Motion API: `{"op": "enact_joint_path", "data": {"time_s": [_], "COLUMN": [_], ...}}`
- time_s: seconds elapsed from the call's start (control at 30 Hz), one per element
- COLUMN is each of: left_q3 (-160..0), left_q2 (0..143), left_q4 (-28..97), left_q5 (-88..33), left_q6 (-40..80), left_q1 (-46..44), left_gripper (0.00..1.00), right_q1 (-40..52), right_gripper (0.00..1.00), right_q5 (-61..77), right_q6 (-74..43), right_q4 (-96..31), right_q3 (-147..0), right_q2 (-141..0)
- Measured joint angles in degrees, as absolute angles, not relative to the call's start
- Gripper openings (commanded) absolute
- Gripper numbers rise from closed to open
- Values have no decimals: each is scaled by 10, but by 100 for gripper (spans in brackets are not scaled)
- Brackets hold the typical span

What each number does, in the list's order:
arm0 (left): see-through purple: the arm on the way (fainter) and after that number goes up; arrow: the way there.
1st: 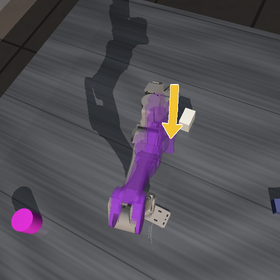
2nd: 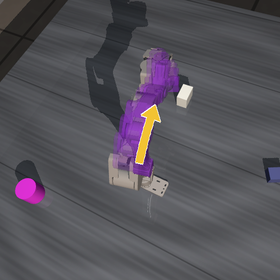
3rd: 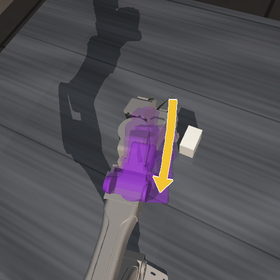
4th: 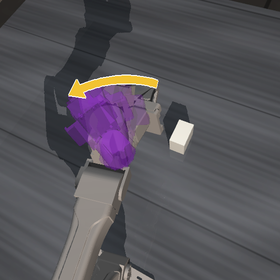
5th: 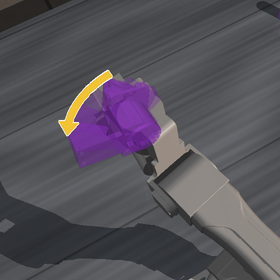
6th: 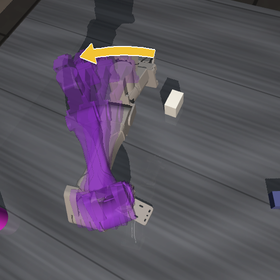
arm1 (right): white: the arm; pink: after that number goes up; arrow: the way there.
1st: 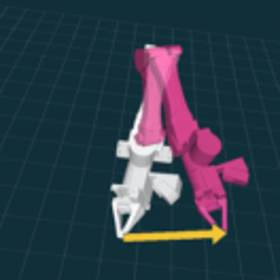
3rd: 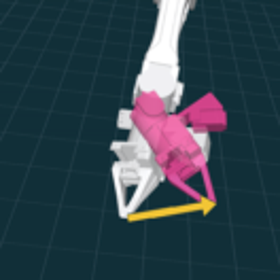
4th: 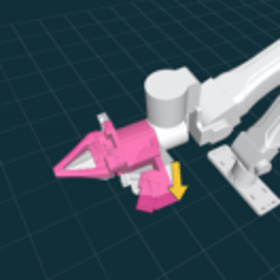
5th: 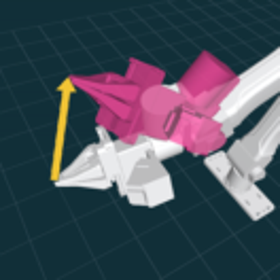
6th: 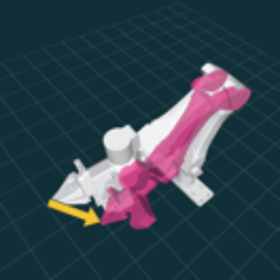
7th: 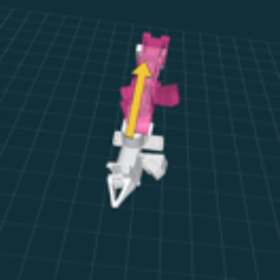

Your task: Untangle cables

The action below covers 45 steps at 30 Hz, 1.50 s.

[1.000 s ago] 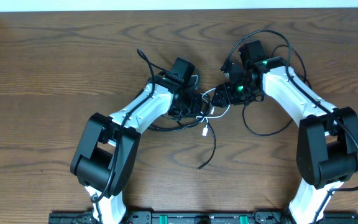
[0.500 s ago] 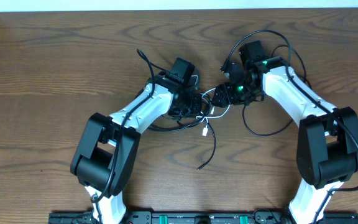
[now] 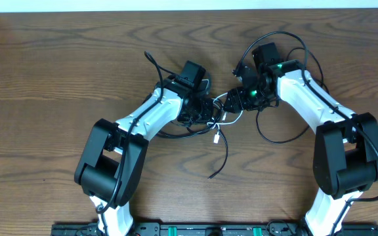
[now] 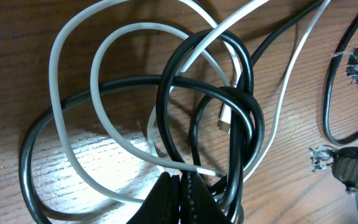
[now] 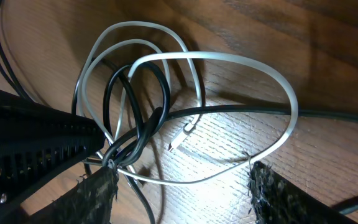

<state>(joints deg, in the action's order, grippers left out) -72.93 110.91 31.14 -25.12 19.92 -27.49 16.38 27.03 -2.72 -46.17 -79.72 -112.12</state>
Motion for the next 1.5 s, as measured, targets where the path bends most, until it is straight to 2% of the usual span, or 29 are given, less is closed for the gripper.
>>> {"op": "enact_joint_path", "data": {"time_s": [0.9, 1.1, 1.33, 1.5], "left_q3": [-729, -725, -725, -725], "left_q2": [1109, 1077, 963, 911], "left_q4": [315, 373, 431, 448], "left_q5": [-273, -347, -430, -460], "left_q6": [196, 169, 96, 71], "left_q1": [-269, -215, -125, -101], "left_gripper": [7, 7, 7, 8], "right_q1": [164, 164, 164, 164], "right_gripper": [66, 65, 63, 65], "right_q5": [270, 270, 326, 352], "right_q6": [-23, -21, 4, 10], "right_q4": [-462, -460, -448, -448], "right_q3": [-797, -797, -798, -806], "right_q2": [-1121, -1121, -1121, -1116]}}
